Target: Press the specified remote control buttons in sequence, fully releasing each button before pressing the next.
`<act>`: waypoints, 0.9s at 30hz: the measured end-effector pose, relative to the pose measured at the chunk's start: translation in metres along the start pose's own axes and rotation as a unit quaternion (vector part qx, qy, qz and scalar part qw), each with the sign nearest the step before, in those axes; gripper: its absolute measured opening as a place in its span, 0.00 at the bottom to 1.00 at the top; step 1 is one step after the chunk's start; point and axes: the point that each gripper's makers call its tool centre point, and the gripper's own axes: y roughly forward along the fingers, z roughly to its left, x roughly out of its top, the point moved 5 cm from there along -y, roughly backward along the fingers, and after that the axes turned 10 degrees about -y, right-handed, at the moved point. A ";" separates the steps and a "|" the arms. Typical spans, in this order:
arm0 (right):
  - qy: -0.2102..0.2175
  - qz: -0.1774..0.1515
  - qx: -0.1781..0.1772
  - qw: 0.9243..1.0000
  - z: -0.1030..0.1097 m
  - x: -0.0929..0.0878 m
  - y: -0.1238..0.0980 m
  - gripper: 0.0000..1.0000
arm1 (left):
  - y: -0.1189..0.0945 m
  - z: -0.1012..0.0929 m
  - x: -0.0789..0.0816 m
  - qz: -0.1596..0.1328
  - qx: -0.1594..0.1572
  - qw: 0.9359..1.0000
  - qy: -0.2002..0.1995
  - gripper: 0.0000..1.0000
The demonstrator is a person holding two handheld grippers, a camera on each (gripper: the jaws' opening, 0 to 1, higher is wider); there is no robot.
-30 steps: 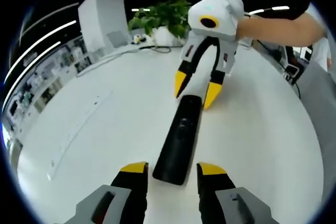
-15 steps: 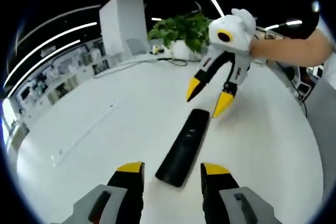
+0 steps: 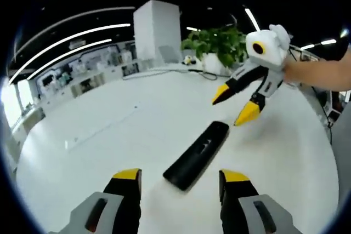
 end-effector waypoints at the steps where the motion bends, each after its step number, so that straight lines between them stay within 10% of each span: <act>1: 0.008 -0.004 -0.005 1.000 -0.001 0.001 -0.001 0.39 | -0.002 0.001 0.001 -0.006 0.007 1.000 -0.004 0.59; 27: 0.064 0.003 -0.077 0.995 0.030 -0.010 -0.038 0.40 | -0.034 -0.015 -0.024 -0.024 0.078 0.995 -0.049 0.66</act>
